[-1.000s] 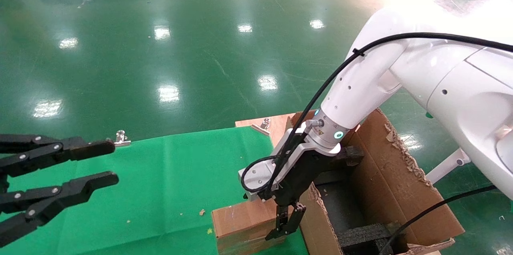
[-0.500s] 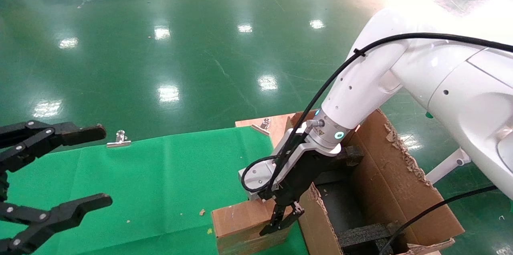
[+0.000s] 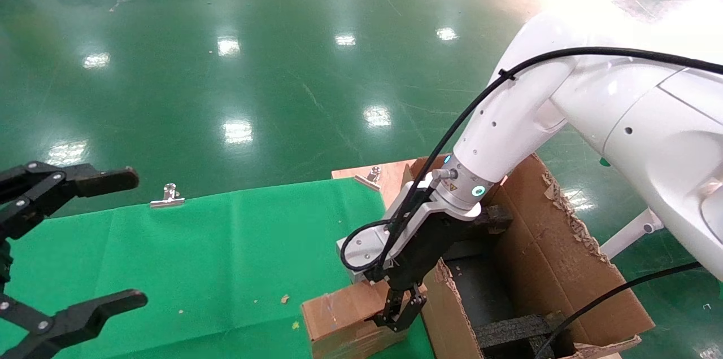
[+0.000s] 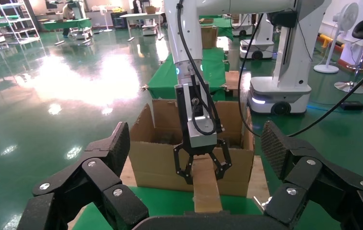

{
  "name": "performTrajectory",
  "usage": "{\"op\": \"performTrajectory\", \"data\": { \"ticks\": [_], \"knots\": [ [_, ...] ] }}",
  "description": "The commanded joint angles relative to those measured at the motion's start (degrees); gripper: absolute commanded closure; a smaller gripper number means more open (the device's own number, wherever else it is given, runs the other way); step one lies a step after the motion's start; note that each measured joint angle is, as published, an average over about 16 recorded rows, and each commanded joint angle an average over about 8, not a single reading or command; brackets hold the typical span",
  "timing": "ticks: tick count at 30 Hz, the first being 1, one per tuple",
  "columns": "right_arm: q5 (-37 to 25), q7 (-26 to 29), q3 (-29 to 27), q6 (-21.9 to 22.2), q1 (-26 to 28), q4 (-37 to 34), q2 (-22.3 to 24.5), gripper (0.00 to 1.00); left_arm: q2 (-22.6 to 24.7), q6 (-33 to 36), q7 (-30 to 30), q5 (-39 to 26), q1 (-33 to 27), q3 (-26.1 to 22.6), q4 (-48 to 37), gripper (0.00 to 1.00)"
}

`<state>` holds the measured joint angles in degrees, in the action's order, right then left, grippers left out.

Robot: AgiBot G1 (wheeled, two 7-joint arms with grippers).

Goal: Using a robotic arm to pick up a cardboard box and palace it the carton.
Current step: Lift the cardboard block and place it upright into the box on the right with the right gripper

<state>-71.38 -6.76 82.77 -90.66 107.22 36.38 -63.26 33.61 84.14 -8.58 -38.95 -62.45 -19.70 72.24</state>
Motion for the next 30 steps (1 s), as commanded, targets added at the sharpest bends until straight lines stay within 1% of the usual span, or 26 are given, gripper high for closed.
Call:
{"op": "performTrajectory", "data": {
  "ticks": [1, 6, 14, 24, 30],
  "knots": [
    [0.1, 0.11, 0.0, 0.21, -0.13, 0.06, 0.02, 1.0, 0.0, 0.0, 0.0, 0.0, 0.0, 0.0, 0.0, 0.0],
    [2.74, 0.03, 0.37, -0.32, 3.89, 1.19, 1.84, 1.0, 0.0, 0.0, 0.0, 0.0, 0.0, 0.0, -0.01, 0.0],
    [7.11, -1.74, 2.88, -0.74, 14.38, 1.64, 5.57, 1.0, 0.0, 0.0, 0.01, 0.01, -0.01, -0.01, -0.01, 0.0],
    [13.09, -4.03, 8.19, -0.89, 24.69, 0.36, 10.07, 1.0, 0.0, 0.0, 0.01, 0.01, -0.01, -0.02, -0.01, 0.0],
    [14.16, -4.48, 13.04, -0.92, 29.62, -0.45, 13.74, 1.0, -0.01, 0.0, 0.01, 0.01, -0.01, -0.02, -0.01, 0.0]
  ]
}}
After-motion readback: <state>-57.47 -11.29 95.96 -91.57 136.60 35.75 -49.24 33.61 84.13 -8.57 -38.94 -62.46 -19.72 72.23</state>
